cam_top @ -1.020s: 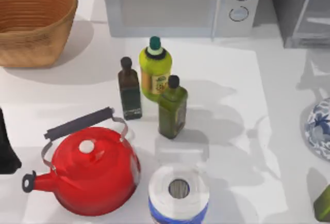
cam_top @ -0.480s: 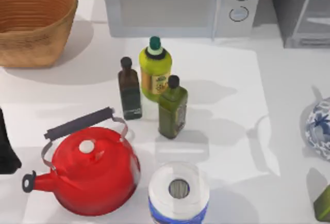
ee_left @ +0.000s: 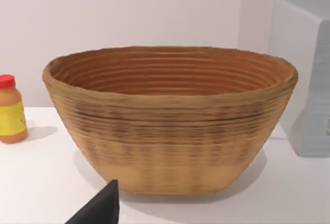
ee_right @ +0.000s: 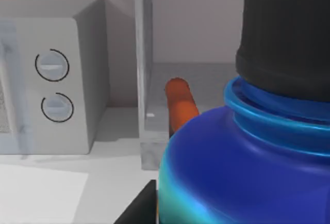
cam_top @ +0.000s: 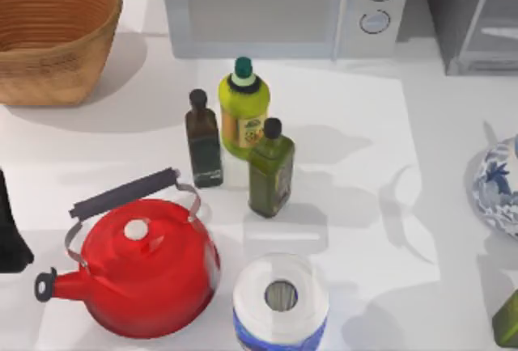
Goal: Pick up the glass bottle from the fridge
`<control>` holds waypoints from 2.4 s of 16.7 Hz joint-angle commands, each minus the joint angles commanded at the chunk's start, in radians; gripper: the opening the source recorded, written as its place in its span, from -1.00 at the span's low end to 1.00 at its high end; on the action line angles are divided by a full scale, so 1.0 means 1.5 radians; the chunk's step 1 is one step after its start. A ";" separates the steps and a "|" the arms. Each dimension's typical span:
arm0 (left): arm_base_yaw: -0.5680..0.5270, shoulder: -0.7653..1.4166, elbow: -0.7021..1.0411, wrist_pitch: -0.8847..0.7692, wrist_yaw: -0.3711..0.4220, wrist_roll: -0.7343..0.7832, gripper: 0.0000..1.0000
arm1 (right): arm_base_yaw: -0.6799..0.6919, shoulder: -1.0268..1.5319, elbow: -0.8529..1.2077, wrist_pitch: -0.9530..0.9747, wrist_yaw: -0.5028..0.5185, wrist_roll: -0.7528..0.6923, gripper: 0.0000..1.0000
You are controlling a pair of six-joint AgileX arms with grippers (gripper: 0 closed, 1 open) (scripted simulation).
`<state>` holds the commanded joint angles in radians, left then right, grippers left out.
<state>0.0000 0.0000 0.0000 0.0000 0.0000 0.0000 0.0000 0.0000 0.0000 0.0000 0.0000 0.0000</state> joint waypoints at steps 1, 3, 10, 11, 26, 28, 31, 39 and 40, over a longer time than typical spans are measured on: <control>0.000 0.000 0.000 0.000 0.000 0.000 1.00 | 0.000 0.000 0.000 0.000 0.000 0.000 -1.00; 0.000 0.000 0.000 0.000 0.000 0.000 1.00 | -0.002 0.003 0.001 0.001 -0.001 0.001 -1.00; 0.000 0.000 0.000 0.000 0.000 0.000 1.00 | 0.074 0.189 0.111 0.192 0.033 -0.004 -1.00; 0.000 0.000 0.000 0.000 0.000 0.000 1.00 | 0.092 0.242 0.133 0.241 0.043 -0.004 -1.00; 0.000 0.000 0.000 0.000 0.000 0.000 1.00 | 0.312 1.260 0.416 0.878 0.280 0.010 -1.00; 0.000 0.000 0.000 0.000 0.000 0.000 1.00 | 0.313 1.319 0.432 0.911 0.304 0.007 -1.00; 0.000 0.000 0.000 0.000 0.000 0.000 1.00 | 0.307 1.356 0.437 0.928 0.323 0.004 -1.00; 0.000 0.000 0.000 0.000 0.000 0.000 1.00 | 0.311 1.362 0.447 0.926 0.315 0.004 -1.00; 0.000 0.000 0.000 0.000 0.000 0.000 1.00 | 0.311 1.368 0.456 0.926 0.310 0.003 -1.00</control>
<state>0.0000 0.0000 0.0000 0.0000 0.0000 0.0000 0.4664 2.0519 0.6844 1.3888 0.4648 0.0043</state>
